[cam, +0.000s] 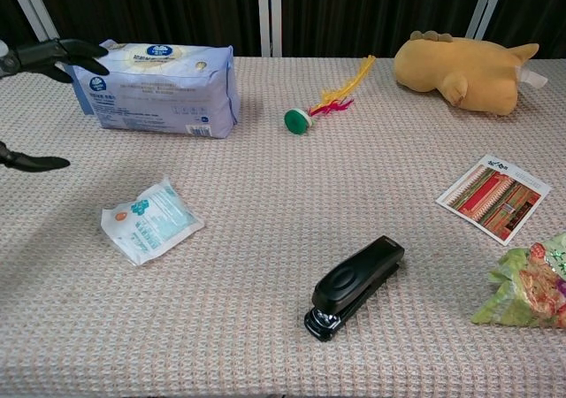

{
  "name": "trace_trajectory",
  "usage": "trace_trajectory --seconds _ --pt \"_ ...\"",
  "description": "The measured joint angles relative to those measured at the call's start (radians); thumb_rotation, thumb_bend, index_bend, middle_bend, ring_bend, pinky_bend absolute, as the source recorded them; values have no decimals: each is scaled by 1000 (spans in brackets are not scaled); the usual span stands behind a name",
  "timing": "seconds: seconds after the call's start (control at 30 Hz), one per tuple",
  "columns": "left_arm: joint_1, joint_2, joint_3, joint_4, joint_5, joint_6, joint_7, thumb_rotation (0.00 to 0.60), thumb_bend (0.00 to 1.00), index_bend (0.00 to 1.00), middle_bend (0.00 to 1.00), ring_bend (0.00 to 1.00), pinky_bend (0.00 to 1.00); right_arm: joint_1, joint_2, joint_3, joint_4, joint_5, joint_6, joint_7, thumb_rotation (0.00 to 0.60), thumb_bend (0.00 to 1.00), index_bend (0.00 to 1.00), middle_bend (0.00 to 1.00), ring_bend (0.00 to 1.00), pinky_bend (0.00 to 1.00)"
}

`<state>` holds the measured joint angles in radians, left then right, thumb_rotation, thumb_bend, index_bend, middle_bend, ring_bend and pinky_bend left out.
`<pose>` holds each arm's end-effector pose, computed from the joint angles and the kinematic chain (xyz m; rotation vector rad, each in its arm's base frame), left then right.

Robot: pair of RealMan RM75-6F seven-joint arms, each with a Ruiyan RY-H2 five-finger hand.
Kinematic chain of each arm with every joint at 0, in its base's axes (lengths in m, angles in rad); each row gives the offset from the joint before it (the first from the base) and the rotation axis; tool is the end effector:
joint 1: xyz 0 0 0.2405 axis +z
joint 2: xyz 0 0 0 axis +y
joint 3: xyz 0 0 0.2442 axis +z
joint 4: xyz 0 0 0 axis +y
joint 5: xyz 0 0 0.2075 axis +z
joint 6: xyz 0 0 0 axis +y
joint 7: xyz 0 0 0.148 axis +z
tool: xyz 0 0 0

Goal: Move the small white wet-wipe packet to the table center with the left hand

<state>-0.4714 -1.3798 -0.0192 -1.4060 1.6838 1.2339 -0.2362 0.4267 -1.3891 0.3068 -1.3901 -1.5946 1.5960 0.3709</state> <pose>-0.2143 0.2705 0.0437 -1.8772 -0.9899 -1.2211 -0.1890 -0.3075 0.1460 1.2807 -0.7367 1.7565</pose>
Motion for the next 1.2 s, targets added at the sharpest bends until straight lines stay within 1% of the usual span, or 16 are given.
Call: trace_trajectory --seconds 0.13,0.3,0.4,0.57,0.83,1.03,1.2 --pt "-26 16 36 -42 35 -56 103 599 166 106 146 58 163 -7 -9 -5 26 0 25 -15 600 434 0 0 0 0" --pt "-57 15 65 -75 28 -166 206 597 168 76 125 58 163 -7 6 -23 28 1 0 -25 600 427 0 0 0 0" --pt "-78 4 74 -84 14 -220 261 597 169 75 123 58 163 -5 19 -27 23 -5 2 -40 600 427 0 0 0 0" --pt "-113 -29 78 -81 -3 -272 317 600 172 75 122 58 163 -6 25 -27 16 3 6 -39 600 427 0 0 0 1" --pt "-149 -56 65 -56 -16 -292 335 600 174 76 100 58 163 -6 15 -41 45 8 0 -39 600 429 0 0 0 1" --pt "-168 -65 62 -44 -21 -304 360 600 175 87 100 58 163 -9 22 -45 46 14 0 -33 600 429 0 0 0 1" --pt "-178 -73 68 -36 -38 -327 399 600 183 165 107 58 163 -13 26 -44 48 19 8 -27 600 430 0 0 0 1"
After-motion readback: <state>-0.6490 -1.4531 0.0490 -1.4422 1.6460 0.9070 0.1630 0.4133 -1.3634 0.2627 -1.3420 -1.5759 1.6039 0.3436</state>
